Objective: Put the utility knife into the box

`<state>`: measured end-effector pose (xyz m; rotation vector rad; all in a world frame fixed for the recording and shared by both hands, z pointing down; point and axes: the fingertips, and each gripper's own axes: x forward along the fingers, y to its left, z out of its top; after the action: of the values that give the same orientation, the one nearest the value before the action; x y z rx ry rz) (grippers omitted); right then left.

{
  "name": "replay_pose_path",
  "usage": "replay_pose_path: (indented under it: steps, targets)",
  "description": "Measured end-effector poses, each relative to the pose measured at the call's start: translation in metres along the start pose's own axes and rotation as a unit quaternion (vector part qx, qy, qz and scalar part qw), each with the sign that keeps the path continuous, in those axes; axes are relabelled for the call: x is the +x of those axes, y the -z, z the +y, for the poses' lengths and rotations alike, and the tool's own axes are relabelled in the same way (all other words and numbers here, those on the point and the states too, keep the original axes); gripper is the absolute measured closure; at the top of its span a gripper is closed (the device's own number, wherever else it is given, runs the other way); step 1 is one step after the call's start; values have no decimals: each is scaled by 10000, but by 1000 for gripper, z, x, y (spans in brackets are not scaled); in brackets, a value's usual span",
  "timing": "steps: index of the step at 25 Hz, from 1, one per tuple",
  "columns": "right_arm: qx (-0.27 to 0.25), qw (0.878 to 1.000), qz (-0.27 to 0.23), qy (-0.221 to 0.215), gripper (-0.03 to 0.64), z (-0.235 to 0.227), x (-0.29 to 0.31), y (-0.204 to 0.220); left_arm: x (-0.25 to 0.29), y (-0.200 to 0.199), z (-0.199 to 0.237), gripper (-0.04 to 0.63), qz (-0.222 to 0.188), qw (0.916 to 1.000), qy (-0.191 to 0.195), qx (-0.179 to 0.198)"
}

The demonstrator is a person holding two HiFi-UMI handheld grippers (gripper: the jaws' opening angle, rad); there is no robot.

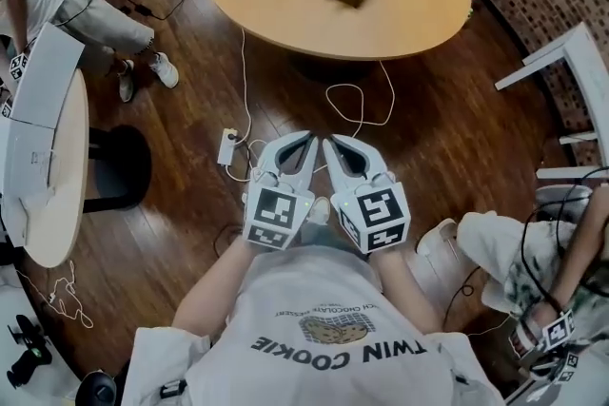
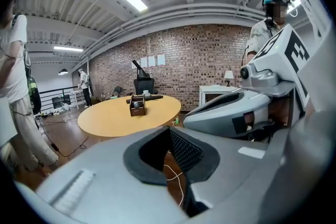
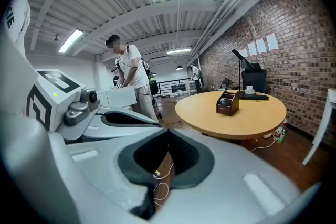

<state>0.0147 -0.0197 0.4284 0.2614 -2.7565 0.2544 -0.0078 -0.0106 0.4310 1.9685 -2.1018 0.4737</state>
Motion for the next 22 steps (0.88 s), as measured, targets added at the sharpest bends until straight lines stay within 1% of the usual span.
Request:
replay_pose_path:
  steps: [4,8,12,16,22]
  targets:
    - [-76,9999,9,71,615,30,-3,5,-31,9,2,589,-39,9999,-26,-140]
    - [-38,9997,-78,231,615,61,-8,8,-65,19,7,589,-113,9995,-12,-299]
    - [17,9992,-81,383,615,92,-14,13,-96,26,9,589,-176,9992,3,-361]
    - [14,9989,-81,472,615,123,-21,19,-125,39,9,589,-126,9992,-9,-372]
    - [61,9981,-20,619,615,155,-30,30,-161,58,11,589,-76,9990,-51,-439]
